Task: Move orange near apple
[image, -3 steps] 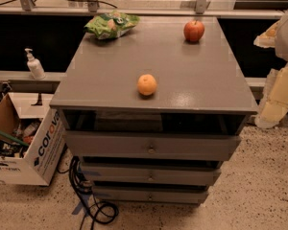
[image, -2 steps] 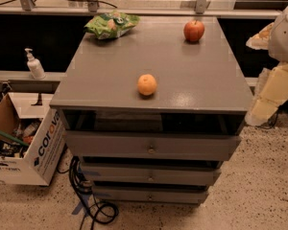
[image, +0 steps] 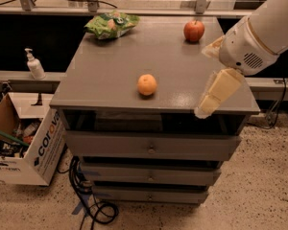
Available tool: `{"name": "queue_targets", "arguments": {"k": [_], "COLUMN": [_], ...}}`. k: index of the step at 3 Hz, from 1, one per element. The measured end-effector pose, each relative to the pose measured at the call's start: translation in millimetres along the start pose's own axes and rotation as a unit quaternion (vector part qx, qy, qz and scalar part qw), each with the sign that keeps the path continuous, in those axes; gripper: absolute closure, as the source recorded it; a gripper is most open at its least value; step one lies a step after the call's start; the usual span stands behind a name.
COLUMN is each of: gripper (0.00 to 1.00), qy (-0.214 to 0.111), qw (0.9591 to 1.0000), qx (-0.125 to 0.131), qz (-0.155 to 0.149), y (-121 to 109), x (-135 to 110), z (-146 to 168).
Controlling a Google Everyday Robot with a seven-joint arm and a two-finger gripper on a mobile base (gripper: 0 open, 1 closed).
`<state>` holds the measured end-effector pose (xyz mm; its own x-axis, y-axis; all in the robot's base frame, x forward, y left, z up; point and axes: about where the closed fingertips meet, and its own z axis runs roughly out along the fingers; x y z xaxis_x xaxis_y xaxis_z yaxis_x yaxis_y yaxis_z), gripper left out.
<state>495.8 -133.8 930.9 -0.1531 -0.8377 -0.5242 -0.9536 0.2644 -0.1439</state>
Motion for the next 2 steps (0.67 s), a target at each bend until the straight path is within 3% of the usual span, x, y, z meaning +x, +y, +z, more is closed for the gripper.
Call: {"name": "queue_targets", "arguments": {"k": [1, 2], "gripper": [0.00, 0.00], "qy": [0.000, -0.020], "qw": [1.0000, 0.9998], "qx": [0.000, 0.005], "qz": [0.000, 0.002], "y": [0, -9], "x": [0, 3], "z": [0, 21]}}
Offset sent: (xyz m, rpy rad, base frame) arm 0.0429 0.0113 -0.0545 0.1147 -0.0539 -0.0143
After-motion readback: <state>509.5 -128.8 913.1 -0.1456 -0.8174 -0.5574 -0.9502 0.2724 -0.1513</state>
